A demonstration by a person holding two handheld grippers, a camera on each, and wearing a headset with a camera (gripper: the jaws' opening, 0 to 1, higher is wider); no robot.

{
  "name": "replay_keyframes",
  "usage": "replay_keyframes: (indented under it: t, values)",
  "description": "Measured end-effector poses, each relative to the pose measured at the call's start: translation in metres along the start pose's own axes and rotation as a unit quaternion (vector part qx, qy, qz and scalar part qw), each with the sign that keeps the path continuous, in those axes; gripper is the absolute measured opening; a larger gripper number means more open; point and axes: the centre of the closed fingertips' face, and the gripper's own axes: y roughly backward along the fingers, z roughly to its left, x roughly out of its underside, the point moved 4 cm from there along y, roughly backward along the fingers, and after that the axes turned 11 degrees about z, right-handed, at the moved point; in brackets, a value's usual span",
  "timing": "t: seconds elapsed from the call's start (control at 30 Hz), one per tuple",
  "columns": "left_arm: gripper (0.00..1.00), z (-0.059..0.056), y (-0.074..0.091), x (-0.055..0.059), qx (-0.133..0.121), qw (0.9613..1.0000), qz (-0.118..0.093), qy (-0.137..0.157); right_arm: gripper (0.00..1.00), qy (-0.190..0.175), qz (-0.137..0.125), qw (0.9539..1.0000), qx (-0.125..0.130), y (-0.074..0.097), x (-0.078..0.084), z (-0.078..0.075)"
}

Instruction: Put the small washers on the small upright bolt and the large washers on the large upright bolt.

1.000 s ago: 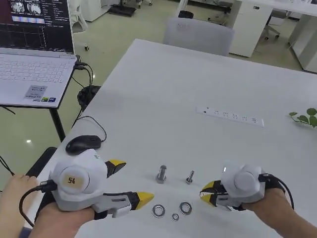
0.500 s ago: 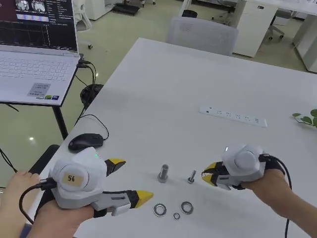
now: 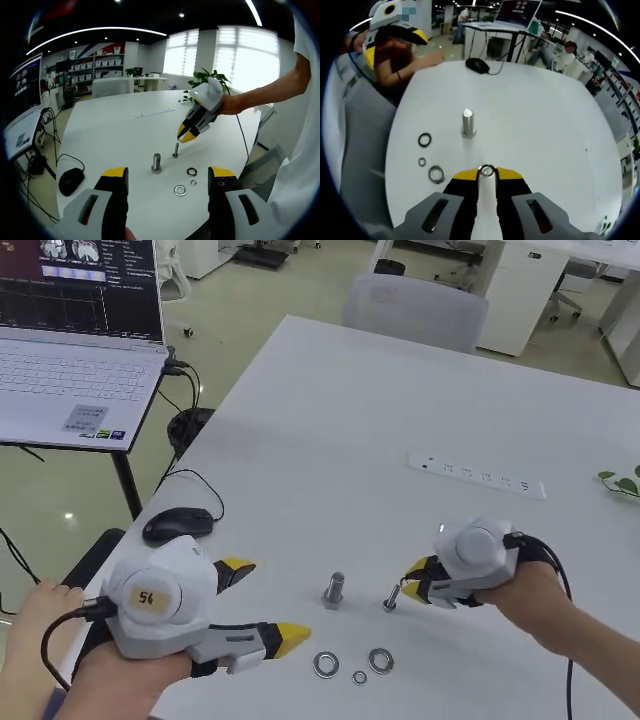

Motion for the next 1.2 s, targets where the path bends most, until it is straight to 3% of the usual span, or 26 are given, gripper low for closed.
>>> replay_keyframes:
  t: [1.2]
  values:
    - [0.64,0.001,0.0,0.002,0.001,1.0,0.0,0.003,0.13,0.049,0.049,0.9975,-0.014,-0.014,-0.004,0.001]
